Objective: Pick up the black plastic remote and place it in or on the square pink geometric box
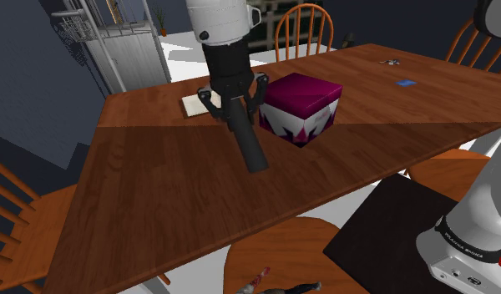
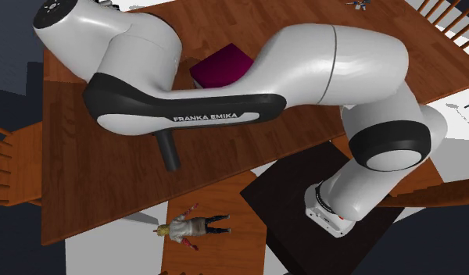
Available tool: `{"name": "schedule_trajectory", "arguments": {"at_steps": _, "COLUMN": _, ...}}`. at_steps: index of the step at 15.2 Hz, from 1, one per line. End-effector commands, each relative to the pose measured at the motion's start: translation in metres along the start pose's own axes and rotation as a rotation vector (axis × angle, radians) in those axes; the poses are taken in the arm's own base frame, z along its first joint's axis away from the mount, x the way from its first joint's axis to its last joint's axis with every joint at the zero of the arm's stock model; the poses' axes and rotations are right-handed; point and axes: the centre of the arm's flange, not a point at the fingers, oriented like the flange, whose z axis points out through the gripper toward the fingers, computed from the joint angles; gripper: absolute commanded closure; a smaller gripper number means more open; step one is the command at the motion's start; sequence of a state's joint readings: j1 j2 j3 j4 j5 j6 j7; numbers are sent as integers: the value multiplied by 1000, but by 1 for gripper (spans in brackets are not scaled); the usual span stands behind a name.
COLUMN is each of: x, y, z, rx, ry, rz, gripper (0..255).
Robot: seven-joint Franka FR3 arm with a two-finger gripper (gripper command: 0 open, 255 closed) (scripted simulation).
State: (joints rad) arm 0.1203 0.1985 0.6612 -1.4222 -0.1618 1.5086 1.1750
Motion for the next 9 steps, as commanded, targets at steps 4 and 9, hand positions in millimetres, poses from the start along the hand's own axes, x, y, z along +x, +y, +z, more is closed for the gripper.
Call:
{"name": "schedule_trajectory", "arguments": {"at_steps": 4, "x": 0, "y": 2, "z": -27, "rx": 0, "ry": 0, "rz": 0, "gripper": 255}}
{"name": "schedule_trajectory", "arguments": {"at_steps": 9, "x": 0, "y": 4, "z": -53, "rx": 0, "ry": 0, "rz": 0, "gripper": 255}}
